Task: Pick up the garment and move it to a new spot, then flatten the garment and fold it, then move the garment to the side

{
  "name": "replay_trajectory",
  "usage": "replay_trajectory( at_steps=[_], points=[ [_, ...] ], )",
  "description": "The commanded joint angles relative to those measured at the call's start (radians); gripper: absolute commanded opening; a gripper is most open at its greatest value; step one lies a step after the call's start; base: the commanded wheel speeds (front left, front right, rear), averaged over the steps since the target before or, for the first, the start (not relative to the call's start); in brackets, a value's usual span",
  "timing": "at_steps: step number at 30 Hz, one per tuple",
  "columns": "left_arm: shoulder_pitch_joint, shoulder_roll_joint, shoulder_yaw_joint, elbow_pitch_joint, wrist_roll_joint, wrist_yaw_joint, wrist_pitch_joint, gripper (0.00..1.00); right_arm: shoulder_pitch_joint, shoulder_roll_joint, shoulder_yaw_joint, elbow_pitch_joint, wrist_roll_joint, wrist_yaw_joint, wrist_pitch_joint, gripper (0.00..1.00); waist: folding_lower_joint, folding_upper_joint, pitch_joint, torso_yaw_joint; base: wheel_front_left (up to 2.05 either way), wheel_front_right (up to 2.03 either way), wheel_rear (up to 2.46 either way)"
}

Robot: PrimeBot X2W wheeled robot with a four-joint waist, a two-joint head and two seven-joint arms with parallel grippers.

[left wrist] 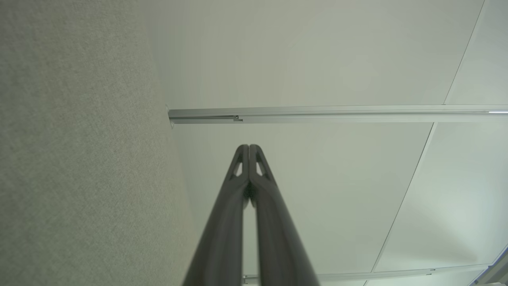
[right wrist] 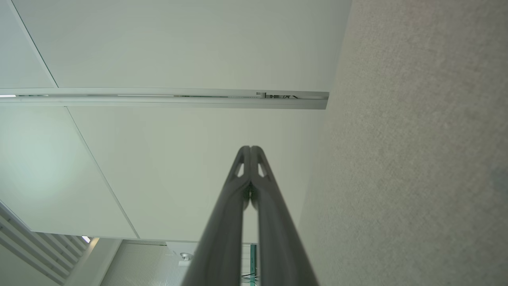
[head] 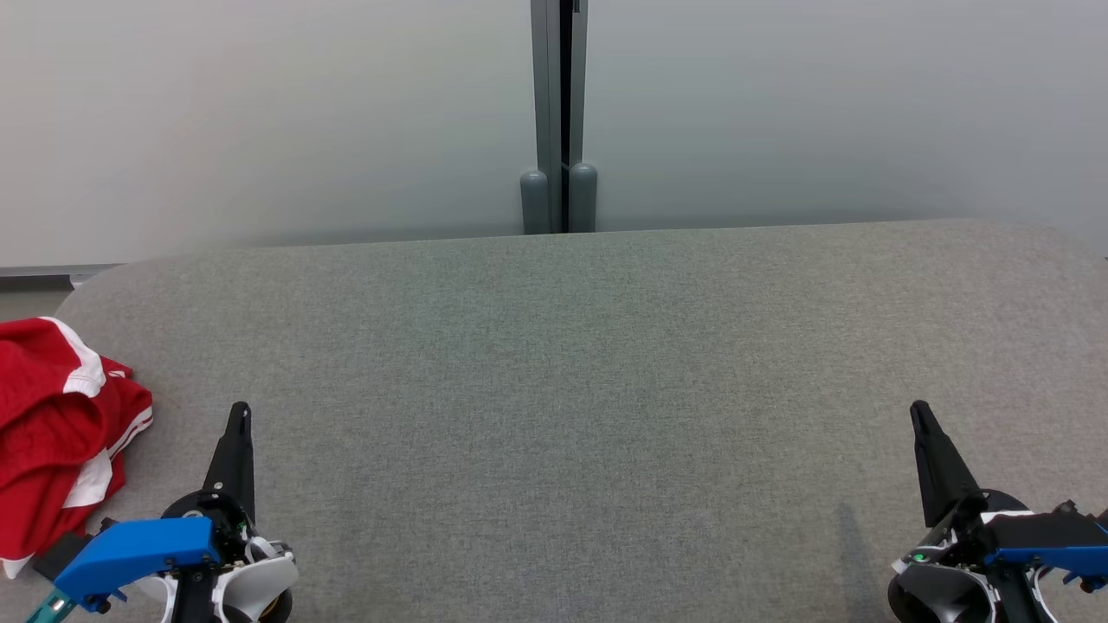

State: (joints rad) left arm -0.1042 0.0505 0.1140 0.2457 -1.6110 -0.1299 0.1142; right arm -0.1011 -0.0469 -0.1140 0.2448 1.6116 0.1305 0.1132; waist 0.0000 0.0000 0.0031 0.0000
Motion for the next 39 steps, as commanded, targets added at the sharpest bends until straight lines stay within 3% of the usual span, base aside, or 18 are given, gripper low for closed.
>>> replay_trajectory(
  at_steps=[1,39],
  points=[
    [-0.010,-0.002,0.001,-0.005,-0.004,-0.001,0.003,0.00,-0.014,-0.006,-0.002,-0.003,0.003,0.000,0.005,0.00,0.0000,0.0000,0.000,0.000,0.00,0.00,0.00],
    [-0.010,-0.002,0.001,-0.005,-0.004,-0.001,0.003,0.00,-0.014,-0.006,-0.002,-0.003,0.003,0.000,0.005,0.00,0.0000,0.0000,0.000,0.000,0.00,0.00,0.00]
  ],
)
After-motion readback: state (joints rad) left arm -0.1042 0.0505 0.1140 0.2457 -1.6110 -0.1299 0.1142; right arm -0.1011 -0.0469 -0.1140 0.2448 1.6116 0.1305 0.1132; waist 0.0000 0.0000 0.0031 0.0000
